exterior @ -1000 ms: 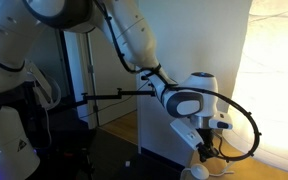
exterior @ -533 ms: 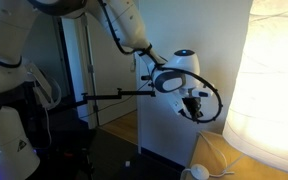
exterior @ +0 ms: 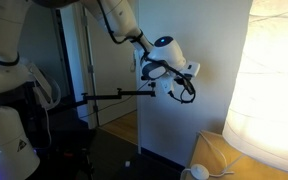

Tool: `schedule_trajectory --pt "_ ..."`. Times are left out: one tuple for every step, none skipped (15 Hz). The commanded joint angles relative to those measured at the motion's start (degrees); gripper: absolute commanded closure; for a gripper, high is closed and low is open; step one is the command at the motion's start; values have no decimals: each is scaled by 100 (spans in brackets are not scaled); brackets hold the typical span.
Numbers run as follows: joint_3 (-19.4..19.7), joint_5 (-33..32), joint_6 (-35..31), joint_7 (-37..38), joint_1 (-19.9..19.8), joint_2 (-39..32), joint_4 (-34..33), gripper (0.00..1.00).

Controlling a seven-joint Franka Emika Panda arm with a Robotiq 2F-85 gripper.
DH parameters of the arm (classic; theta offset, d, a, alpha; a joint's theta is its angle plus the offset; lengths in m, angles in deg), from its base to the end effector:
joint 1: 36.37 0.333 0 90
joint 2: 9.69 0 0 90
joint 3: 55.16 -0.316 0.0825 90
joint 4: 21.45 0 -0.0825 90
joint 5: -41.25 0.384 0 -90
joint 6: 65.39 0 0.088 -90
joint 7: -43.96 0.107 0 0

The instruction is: Turn off the lamp

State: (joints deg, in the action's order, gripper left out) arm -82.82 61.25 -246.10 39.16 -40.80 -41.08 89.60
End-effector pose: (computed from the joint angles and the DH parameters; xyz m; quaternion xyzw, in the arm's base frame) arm 0.6368 0.2027 0.3012 -0.9302 0.0073 -0.2997 0.2116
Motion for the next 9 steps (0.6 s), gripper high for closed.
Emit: schedule_trajectory --pt "16 -1 1 0 10 -6 0 99" --pt "34 -3 1 0 17 -15 0 99" --pt "42 -4 1 0 19 -27 0 99" --pt "45 -4 1 -1 18 -33 0 99" --pt "46 -4 1 -1 18 -36 -1 99" --pt "46 -4 1 -1 19 -38 -2 99" --pt "46 -5 1 -1 20 -38 -3 99" --pt "46 -5 1 -1 19 -38 -3 99" --pt "46 -5 1 -1 20 -38 -3 99"
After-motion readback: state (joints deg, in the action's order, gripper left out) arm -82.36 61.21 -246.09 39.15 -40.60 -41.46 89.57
